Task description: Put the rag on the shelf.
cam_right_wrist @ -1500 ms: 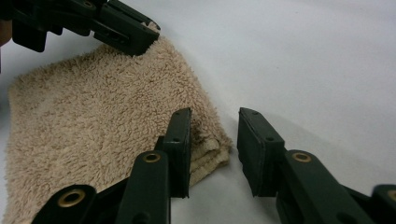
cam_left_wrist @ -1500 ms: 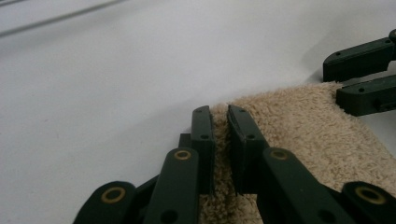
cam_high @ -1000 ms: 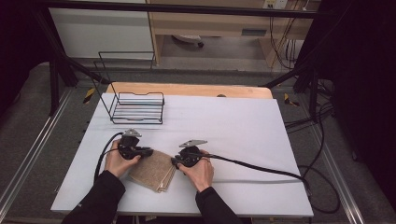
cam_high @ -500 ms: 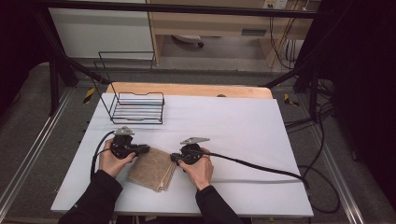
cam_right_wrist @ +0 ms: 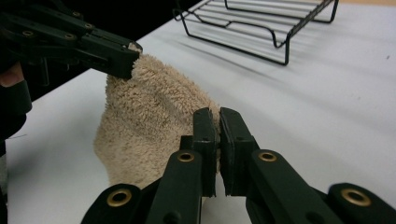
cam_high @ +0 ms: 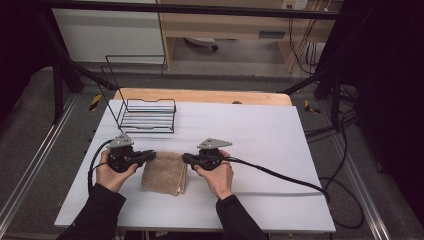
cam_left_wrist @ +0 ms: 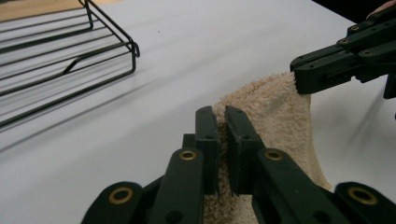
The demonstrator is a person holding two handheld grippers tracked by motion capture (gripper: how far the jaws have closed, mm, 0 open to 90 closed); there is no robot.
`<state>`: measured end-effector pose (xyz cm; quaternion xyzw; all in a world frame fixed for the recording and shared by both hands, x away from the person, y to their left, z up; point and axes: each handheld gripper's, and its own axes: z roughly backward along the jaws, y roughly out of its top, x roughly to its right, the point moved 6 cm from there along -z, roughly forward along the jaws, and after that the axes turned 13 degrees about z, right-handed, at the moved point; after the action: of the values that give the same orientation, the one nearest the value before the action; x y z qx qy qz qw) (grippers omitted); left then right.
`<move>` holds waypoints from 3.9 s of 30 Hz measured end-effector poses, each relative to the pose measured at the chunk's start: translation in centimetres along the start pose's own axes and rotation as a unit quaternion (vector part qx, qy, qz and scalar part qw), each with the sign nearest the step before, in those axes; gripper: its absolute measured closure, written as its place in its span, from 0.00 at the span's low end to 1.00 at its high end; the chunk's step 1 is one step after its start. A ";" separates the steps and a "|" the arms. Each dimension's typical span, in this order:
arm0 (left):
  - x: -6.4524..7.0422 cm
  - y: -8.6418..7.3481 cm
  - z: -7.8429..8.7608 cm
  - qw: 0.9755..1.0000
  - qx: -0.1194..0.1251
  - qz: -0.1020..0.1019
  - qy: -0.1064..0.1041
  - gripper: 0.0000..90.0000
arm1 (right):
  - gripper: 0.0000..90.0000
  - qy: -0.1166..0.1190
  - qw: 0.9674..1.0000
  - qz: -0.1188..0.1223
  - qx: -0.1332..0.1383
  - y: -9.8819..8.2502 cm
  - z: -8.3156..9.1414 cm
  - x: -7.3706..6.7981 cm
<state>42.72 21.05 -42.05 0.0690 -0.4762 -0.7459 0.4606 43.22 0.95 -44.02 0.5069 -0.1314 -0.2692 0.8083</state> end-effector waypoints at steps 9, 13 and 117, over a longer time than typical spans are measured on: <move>1.2 0.8 0.8 1.000 0.030 -0.008 0.000 0.93 | 0.96 0.001 0.999 0.020 0.027 1.5 1.5 0.2; 1.5 1.1 1.1 0.999 0.042 -0.010 0.001 0.93 | 0.96 0.002 0.999 0.033 0.033 2.2 2.0 0.1; -2.0 17.3 10.9 0.942 0.336 0.006 0.011 0.94 | 0.96 -0.052 0.961 0.127 0.240 23.0 1.6 0.4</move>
<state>48.70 27.52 -23.54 0.2253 -0.6944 -0.5385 0.4207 49.71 7.42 -22.86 0.6508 -0.2972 -0.1503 0.6823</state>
